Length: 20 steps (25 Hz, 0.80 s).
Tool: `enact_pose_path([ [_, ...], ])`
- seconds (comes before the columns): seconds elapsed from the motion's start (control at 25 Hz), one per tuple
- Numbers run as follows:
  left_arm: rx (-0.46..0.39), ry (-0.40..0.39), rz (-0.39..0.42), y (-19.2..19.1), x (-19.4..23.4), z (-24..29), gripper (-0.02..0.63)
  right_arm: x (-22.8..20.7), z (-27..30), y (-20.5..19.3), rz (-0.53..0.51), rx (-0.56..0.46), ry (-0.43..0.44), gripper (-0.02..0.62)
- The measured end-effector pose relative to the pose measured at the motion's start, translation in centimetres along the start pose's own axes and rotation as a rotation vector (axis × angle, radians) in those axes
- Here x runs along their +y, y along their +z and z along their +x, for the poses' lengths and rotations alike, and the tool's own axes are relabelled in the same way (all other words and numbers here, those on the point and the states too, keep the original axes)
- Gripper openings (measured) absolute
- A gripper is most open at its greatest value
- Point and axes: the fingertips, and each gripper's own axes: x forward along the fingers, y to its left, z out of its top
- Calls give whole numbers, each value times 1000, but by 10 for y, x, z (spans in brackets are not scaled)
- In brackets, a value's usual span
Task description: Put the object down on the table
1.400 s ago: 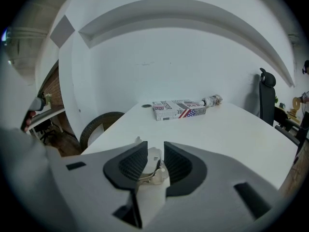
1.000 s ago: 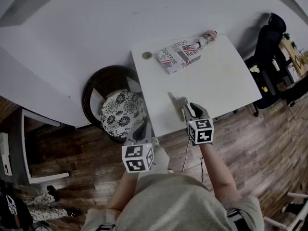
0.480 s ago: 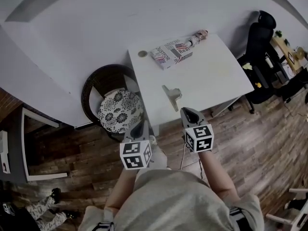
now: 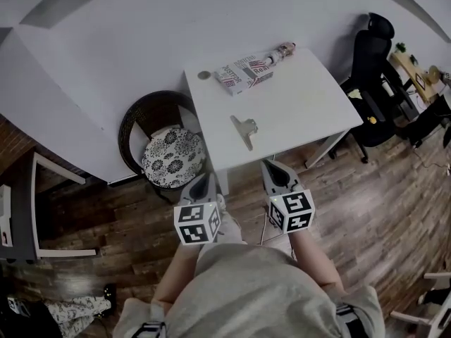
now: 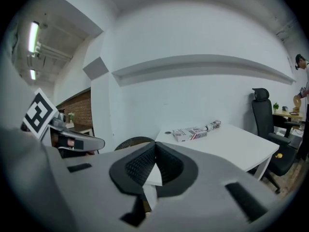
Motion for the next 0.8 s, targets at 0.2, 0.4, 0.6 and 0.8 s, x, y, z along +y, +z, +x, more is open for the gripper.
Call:
enact_pose_path([
  [0.2, -18, 5, -4, -7, -14, -20, 11, 12, -29, -2, 24, -22, 16, 0],
  [0.4, -24, 2, -9, -16, -26, -36, 11, 19, -50, -9, 34, -26, 24, -2],
  [0.6, -27, 4, -11, -21, -34, -45, 11, 21, -63, -9, 33, -43, 33, -2],
  [0.8, -36, 6, -9, -18, -37, -49, 11, 19, -69, -4, 34, -60, 23, -2],
])
